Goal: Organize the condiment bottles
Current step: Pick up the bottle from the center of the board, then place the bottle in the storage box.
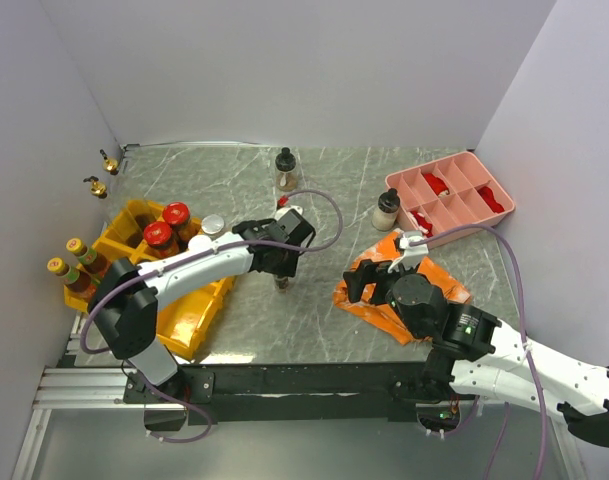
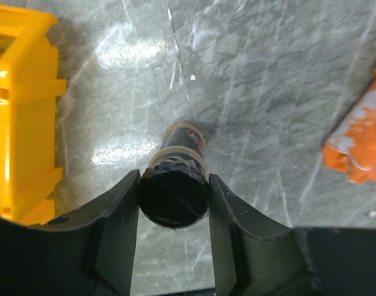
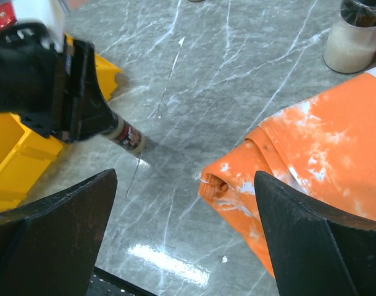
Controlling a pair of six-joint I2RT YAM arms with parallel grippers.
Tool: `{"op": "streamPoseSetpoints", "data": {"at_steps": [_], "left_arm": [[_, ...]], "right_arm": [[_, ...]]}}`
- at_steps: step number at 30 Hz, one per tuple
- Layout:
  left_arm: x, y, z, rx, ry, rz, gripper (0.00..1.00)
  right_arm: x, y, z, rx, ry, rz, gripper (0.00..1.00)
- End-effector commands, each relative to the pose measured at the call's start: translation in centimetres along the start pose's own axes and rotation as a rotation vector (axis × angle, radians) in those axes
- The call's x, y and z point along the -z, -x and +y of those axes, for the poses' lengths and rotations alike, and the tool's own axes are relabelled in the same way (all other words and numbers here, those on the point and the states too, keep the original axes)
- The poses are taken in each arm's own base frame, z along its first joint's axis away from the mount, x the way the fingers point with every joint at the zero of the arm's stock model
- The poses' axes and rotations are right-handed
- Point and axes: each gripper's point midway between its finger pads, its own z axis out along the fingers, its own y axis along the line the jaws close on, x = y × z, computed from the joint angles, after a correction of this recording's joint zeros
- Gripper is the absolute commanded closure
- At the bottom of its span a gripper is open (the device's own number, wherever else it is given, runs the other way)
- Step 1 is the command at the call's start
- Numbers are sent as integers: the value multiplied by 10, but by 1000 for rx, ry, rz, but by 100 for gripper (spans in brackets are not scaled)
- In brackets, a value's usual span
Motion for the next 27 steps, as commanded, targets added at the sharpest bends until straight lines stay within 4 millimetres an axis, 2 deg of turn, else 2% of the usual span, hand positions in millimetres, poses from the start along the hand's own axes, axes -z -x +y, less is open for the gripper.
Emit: {"op": "streamPoseSetpoints", "data": {"at_steps": [1, 2, 4, 5, 7, 8, 10, 11, 15, 17, 19, 20, 21, 24, 27], "left_arm": [[43, 53, -6, 51, -17, -136, 99], [55, 70, -9, 66, -23, -171, 99], [68, 81, 0, 68, 28, -196, 99], [83, 99, -1, 88, 21, -239, 99], [98, 112, 9, 101, 66, -278, 99], [115, 127, 11, 129, 64, -324, 99], [131, 134, 24, 170, 104, -355, 99], [148, 146, 34, 212, 121, -408, 99], [180, 161, 69, 361, 128, -462, 99], [192, 163, 84, 412, 92, -479, 99], [189, 161, 109, 468, 98, -460, 99], [198, 158, 123, 510, 116, -476, 99], [200, 152, 146, 568, 194, -482, 99], [210, 132, 184, 675, 322, -491, 99], [212, 117, 211, 746, 393, -480, 99]], "right_arm": [[0, 8, 0, -19, 2, -35, 0], [1, 8, 0, -19, 2, -35, 0], [1, 8, -1, -20, 1, -37, 0], [2, 9, -2, -22, 0, -40, 0], [3, 9, -3, -23, -1, -42, 0], [4, 10, -3, -28, 3, -48, 0], [5, 10, -4, -30, 5, -51, 0], [7, 10, -5, -36, 8, -53, 0], [8, 10, -5, -36, 15, -59, 0], [8, 11, -6, -32, 12, -57, 0], [9, 11, -8, -26, 4, -51, 0], [11, 12, -8, -26, 4, -54, 0], [11, 12, -9, -26, 3, -55, 0], [13, 14, -10, -32, 9, -65, 0], [13, 13, -8, -39, 21, -69, 0]]}}
